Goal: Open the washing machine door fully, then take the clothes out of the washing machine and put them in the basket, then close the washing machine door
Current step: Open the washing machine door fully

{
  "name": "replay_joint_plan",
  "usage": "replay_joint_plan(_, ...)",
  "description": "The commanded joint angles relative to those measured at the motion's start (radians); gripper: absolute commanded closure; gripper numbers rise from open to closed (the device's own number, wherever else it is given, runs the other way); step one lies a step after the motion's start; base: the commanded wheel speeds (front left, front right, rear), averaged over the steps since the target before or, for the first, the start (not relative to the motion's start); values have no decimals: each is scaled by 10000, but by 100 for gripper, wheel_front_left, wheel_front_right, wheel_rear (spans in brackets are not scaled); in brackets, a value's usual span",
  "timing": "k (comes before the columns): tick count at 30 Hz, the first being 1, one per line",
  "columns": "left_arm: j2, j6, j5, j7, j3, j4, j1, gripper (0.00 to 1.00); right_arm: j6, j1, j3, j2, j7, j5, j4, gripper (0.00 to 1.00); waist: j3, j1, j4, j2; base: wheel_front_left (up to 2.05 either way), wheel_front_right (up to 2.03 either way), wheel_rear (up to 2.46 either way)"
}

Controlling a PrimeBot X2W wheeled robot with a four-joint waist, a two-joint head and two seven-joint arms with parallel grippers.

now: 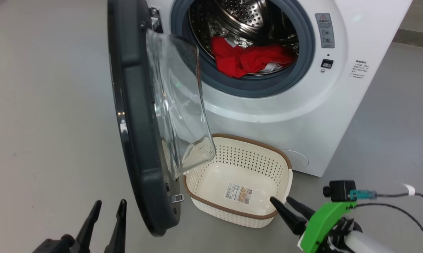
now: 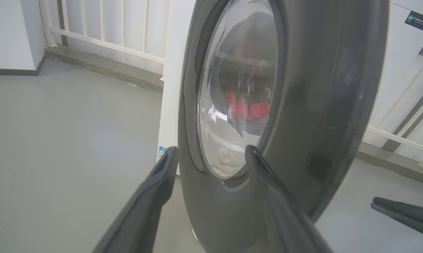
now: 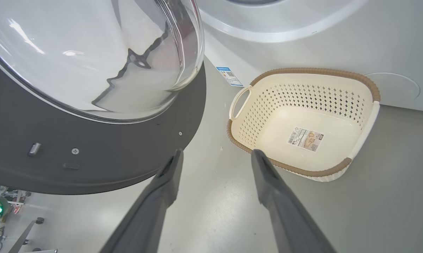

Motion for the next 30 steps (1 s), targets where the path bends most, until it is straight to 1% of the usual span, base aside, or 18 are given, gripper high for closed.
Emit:
replay_joint_plan(1,193,-56,56,-120,405,-203,-124,0,65,159,166,-109,-218,-148,-124,0,-44,0,-77,0,0,0,0)
replay_joint_plan(7,147,-56,135,-120,541,-192,-7,0,65,602,317,-334,-1138,-348,93,0,-138,0,-198,0,0,0,0)
replay_joint_plan(11,107,-56,197,-120,617,-188,68,0,65,838,116,-471,-1748,-717,129,0,-198,0,-237,0,0,0,0)
replay_joint_plan(13,86,-56,225,-120,651,-192,92,0,65,929,-29,-574,-1862,-1216,117,0,-204,0,-253,0,0,0,0)
replay_joint_plan(15,71,-56,249,-120,692,-201,111,0,65,1042,-576,-546,-1887,-1767,-111,0,-199,0,-286,0,0,0,0)
replay_joint_plan(17,57,-56,277,-120,717,-205,129,0,65,1299,-1223,-492,-1892,-2708,-459,0,-201,0,-307,0,0,0,0)
replay_joint_plan(20,36,-56,318,-120,738,-209,141,0,65,1869,-2303,-199,-1894,-3914,-1067,0,-201,0,-318,0,0,0,0)
replay_joint_plan(23,24,-56,352,-120,740,-220,136,0,65,2382,-3175,98,-1895,-5115,-1622,0,-194,0,-311,0,0,0,0)
replay_joint_plan(26,20,-56,378,-120,728,-239,129,0,65,2813,-3962,420,-1896,-6044,-2132,0,-187,0,-291,0,0,0,0)
replay_joint_plan(30,25,-56,403,-120,709,-272,132,0,65,3260,-4748,782,-1896,-6966,-2733,0,-182,0,-257,0,0,0,0)
